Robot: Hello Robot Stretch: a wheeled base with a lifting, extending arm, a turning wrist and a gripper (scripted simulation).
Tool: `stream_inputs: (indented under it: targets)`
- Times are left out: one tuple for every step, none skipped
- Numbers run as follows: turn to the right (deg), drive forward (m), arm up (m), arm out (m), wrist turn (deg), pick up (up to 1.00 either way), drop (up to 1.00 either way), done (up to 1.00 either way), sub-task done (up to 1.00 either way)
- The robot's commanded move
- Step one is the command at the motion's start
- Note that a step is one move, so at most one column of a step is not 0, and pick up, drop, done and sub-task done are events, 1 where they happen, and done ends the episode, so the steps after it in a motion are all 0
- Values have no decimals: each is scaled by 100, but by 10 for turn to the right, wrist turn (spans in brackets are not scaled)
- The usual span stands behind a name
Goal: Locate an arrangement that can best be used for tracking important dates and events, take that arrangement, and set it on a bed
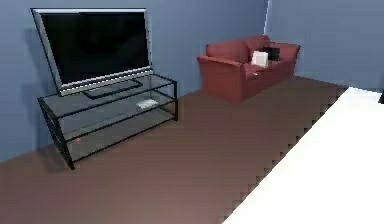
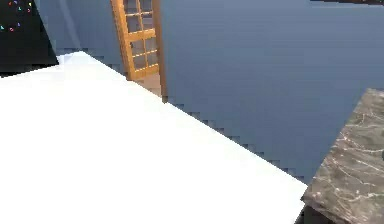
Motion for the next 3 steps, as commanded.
stream_inputs:
  targets:
    - [240, 0, 0, 0, 0, 0, 0, 0, 0]
    - [0, 100, 0, 0, 0, 0, 0, 0, 0]
    - [0, 100, 0, 0, 0, 0, 0, 0, 0]
